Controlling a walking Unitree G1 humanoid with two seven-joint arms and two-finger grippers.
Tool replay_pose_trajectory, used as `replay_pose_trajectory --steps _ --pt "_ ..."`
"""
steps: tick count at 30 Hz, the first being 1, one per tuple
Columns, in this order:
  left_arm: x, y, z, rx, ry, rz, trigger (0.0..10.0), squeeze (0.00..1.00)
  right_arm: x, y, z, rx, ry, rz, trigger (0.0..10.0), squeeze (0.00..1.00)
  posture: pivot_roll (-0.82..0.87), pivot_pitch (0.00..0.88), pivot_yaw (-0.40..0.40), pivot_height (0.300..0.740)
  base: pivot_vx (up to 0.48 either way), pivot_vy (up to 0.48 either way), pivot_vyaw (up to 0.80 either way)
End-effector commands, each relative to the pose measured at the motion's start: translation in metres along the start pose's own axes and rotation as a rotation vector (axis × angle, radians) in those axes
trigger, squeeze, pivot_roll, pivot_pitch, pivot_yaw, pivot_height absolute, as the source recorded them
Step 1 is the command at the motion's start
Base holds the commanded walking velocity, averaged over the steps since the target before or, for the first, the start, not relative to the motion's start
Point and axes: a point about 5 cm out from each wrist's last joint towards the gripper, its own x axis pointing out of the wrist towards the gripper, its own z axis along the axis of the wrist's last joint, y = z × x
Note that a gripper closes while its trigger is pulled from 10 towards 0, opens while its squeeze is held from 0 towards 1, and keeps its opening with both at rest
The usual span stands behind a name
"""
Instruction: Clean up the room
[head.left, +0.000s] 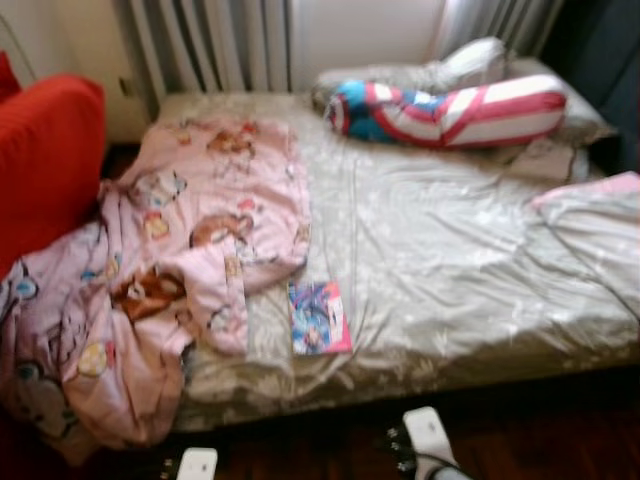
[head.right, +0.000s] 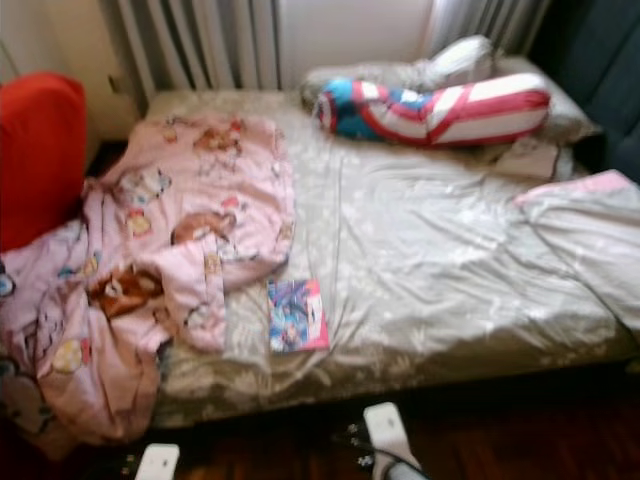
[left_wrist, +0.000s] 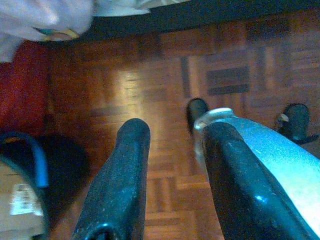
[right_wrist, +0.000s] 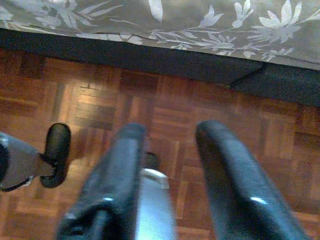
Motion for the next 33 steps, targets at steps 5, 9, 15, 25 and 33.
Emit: replay_pose_trajectory --steps 5,9,15,25,33 --pt "-0.0007 -0.0063 -0.0063 -0.004 0.027 -0.014 10.0 0.0 -0.0017 -0.0081 -0.0077 0.009 0.023 -0.022 10.0 0.0 -0.07 0.05 -0.029 0.74 0.0 0.203 0.0" --pt "-0.0007 -0.0062 -0.0059 -0.003 0.024 -0.015 10.0 0.0 -0.0016 -0.0079 -0.0075 0.009 0.023 -0.022 10.0 0.0 -0.07 0.052 -0.03 0.74 0.0 0.0 0.0" --pt "-0.0006 -0.0068 -0.0051 -0.016 0.016 -0.022 10.0 0.0 -0.0016 -0.008 -0.0072 0.009 0.022 -0.022 10.0 0.0 -0.07 0.054 -0.03 0.74 0.0 0.0 0.0" --pt "-0.0007 -0.0075 -0.0058 -0.025 0.02 -0.032 10.0 0.0 -0.0016 -0.008 -0.007 0.008 0.019 -0.022 10.0 0.0 -0.07 0.056 -0.031 0.74 0.0 0.0 0.0" --pt "-0.0008 -0.0079 -0.0058 -0.037 0.019 -0.038 10.0 0.0 -0.0015 -0.0077 -0.006 -0.016 0.014 -0.01 10.0 0.0 -0.07 0.054 -0.032 0.74 0.0 0.0 0.1"
